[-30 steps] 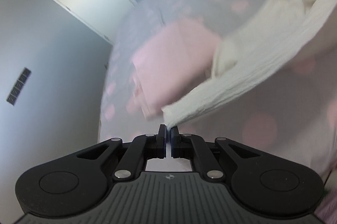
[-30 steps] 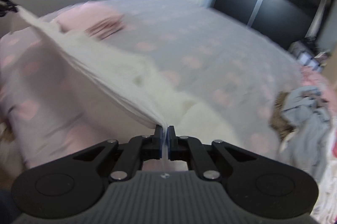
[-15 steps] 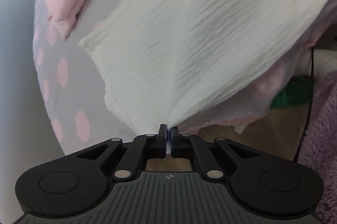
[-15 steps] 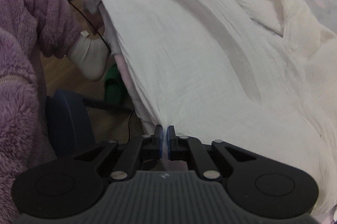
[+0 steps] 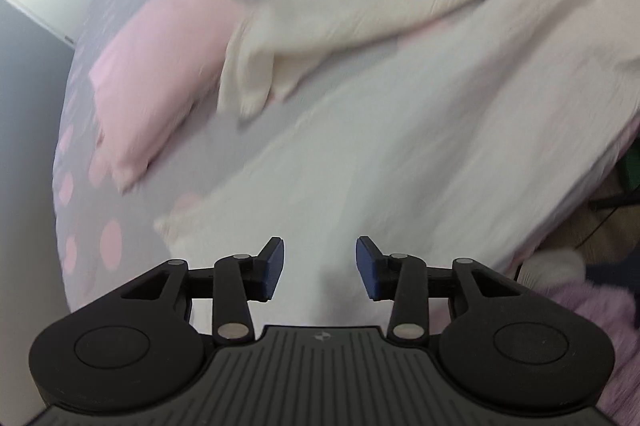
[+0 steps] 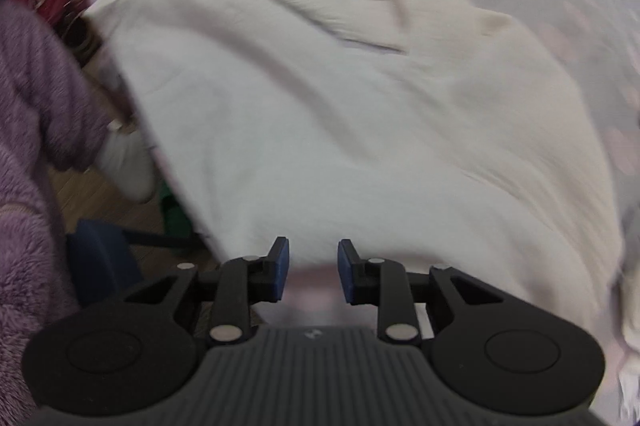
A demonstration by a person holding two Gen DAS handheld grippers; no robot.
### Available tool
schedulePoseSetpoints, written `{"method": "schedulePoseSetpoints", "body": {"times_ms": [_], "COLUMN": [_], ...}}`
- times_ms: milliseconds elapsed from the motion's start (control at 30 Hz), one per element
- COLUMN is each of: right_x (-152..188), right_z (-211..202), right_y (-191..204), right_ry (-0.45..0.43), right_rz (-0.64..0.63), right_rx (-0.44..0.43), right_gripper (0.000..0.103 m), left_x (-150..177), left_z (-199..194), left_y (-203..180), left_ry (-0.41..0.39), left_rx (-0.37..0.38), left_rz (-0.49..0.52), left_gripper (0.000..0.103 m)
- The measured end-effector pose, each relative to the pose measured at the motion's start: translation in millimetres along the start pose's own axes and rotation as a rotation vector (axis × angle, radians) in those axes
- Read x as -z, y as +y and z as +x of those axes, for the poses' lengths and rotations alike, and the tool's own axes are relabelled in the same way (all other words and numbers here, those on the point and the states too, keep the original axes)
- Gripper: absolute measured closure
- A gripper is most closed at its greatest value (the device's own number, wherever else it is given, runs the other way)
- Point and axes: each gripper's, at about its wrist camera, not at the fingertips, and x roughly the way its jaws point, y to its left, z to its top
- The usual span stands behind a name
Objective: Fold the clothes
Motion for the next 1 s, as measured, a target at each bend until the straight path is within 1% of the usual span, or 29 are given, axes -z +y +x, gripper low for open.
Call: {"method": "schedulePoseSetpoints", "body": {"times_ms": [67,133,200,300,367,400,433,500,567,633,667,700,733,800,867,933,1000], "right_x": [12.8,26.9,41.4,61.1,69.6,71.6,73.7,75.1,77.5,80.3,79.4,78.2,76.7,73.9,73.3,75.7,82.5], "right_z": [-9.7,-16.0,-15.8,-10.0,-4.1,-0.7,3.5,14.8,28.0,38.3,39.5,40.0,37.2,26.7,9.8,-9.5,-24.6], "right_y": [-21.9,-43.9,-60.4,-81.7,-91.4,-94.6,-98.6,-102.7,-107.2,-107.5,-105.3,-102.8,-100.5,-96.5,-95.3,-97.9,-105.2], "right_ry": [0.008,0.023,0.041,0.061,0.054,0.049,0.049,0.074,0.109,0.13,0.132,0.132,0.132,0.133,0.138,0.159,0.197], "right_rz": [0.064,0.156,0.244,0.336,0.379,0.394,0.408,0.425,0.446,0.464,0.456,0.447,0.442,0.432,0.429,0.422,0.418], "right_rx": [0.058,0.109,0.159,0.205,0.204,0.201,0.198,0.198,0.195,0.172,0.167,0.163,0.169,0.192,0.212,0.246,0.302], "right_gripper": [0.074,0.074,0.074,0.072,0.063,0.055,0.051,0.051,0.052,0.065,0.069,0.083,0.088,0.092,0.092,0.092,0.093], "left_x": [-22.5,-43.8,-63.1,-84.8,-95.2,-99.3,-101.8,-106.2,-107.5,-108.5,-108.9,-109.4,-108.3,-105.6,-104.7,-105.5,-106.4], "left_z": [4.9,16.2,29.0,49.8,57.9,60.6,63.1,68.0,75.4,83.0,86.8,90.6,93.6,97.1,98.0,98.8,99.4], "left_y": [-10.8,-18.0,-24.1,-33.9,-38.9,-40.4,-42.0,-45.1,-47.8,-50.4,-51.7,-53.1,-55.4,-58.8,-57.3,-53.7,-51.6], "left_ry": [-0.032,-0.052,-0.058,-0.052,-0.056,-0.063,-0.068,-0.075,-0.056,-0.036,-0.025,-0.015,-0.006,0.004,0.004,0.011,0.018], "left_rx": [-0.003,-0.002,-0.001,-0.009,-0.001,0.01,0.015,0.016,0.023,0.032,0.037,0.042,0.043,0.043,0.049,0.062,0.07], "left_rz": [0.031,0.047,0.053,0.084,0.109,0.12,0.129,0.139,0.143,0.146,0.148,0.15,0.162,0.181,0.173,0.144,0.129], "left_gripper": [0.065,0.065,0.065,0.065,0.065,0.064,0.063,0.058,0.058,0.057,0.057,0.057,0.057,0.058,0.058,0.058,0.058]}}
